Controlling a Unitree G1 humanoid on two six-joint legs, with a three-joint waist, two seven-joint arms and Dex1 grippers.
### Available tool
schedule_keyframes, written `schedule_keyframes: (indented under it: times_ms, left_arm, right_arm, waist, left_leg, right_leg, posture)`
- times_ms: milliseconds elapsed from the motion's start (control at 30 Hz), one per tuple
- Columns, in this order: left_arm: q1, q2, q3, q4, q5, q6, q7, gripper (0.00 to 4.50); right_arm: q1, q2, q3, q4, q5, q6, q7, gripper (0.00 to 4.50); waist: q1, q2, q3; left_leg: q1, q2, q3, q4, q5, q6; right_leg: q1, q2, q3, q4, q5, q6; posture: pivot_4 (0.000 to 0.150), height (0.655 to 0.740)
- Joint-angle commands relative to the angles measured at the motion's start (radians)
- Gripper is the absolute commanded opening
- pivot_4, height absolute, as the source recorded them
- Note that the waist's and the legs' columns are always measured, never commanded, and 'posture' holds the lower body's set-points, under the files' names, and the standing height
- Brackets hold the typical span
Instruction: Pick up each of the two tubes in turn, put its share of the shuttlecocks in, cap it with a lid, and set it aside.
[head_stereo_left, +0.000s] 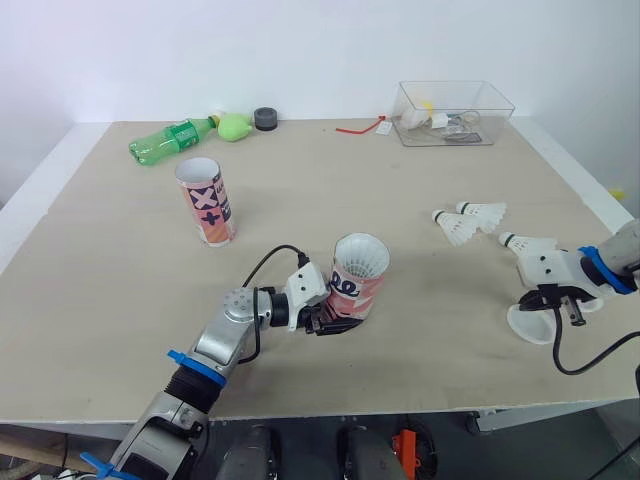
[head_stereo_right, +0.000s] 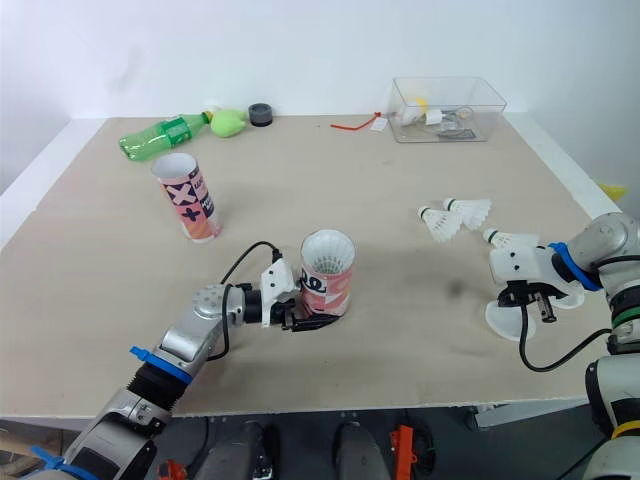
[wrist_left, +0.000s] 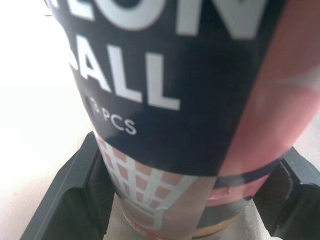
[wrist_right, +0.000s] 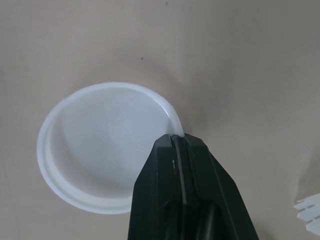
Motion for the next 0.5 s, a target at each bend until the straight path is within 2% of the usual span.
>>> schedule_keyframes:
  times_ms: [33,267,500]
  left_arm:
    - [-0.011,-0.006,-0.002,0.002,-0.003,-0.009,-0.004,3.10]
    - [-0.036,-0.034,0.013,0.068,-0.010,-0.013,0.003,3.10]
    - [-0.054,-0.038,0.007,0.124,0.002,-0.030,-0.012,3.10]
  right_arm:
    - [-0.029,0.006,-0.058,-0.103,0.096,0.006,0.065,0.05]
    - [-0.162,-0.002,-0.013,-0.399,0.282,0.102,0.087,0.05]
    - [-0.364,0.013,0.133,-0.506,0.406,0.085,0.087,0.05]
  waist:
    - [-0.001,0.000,0.000]
    - [0.000,0.001,0.000]
    - [0.002,0.000,0.000]
  left_leg:
    - [0.000,0.000,0.000,0.000,0.000,0.000]
    - [0.000,0.000,0.000,0.000,0.001,0.000]
    - [-0.001,0.001,-0.001,0.000,0.000,-0.001]
  right_leg:
    - [0.000,0.000,0.000,0.000,0.000,0.000]
    - [0.000,0.000,0.000,0.000,0.001,0.000]
    - [-0.001,-0.001,-0.003,0.000,0.000,-0.002]
  posture:
    - [0.150,0.7400]
    - [0.150,0.7400]
    - [0.150,0.7400]
